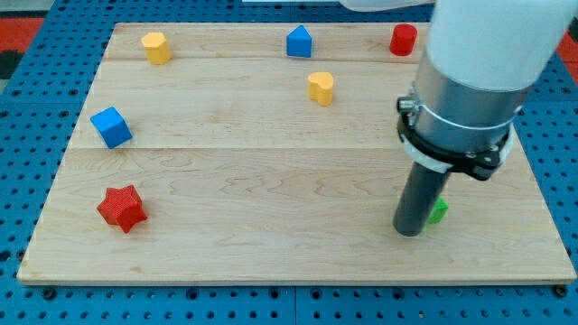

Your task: Place the yellow heart in between red star and green star

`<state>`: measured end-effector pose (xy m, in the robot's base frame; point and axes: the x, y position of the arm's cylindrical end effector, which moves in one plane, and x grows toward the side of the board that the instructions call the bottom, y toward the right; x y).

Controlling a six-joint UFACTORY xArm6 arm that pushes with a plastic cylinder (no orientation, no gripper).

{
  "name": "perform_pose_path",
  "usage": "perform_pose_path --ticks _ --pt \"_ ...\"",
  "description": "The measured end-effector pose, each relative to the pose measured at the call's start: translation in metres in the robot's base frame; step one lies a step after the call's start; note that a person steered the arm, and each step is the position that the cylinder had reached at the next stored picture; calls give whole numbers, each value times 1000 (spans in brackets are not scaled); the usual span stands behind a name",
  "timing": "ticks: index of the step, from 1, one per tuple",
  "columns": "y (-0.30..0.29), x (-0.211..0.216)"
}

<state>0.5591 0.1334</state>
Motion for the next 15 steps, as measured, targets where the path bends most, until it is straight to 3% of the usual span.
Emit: perform_pose_path --ticks 2,5,7,9,10,12,14,15 --pt "-38 -25" --pt "-13 -206" --pt "-97 -218" --pt "-122 -250" --pt "-140 -249" --pt "-180 -207" --pt "-201 -229" --pt "-205 -204"
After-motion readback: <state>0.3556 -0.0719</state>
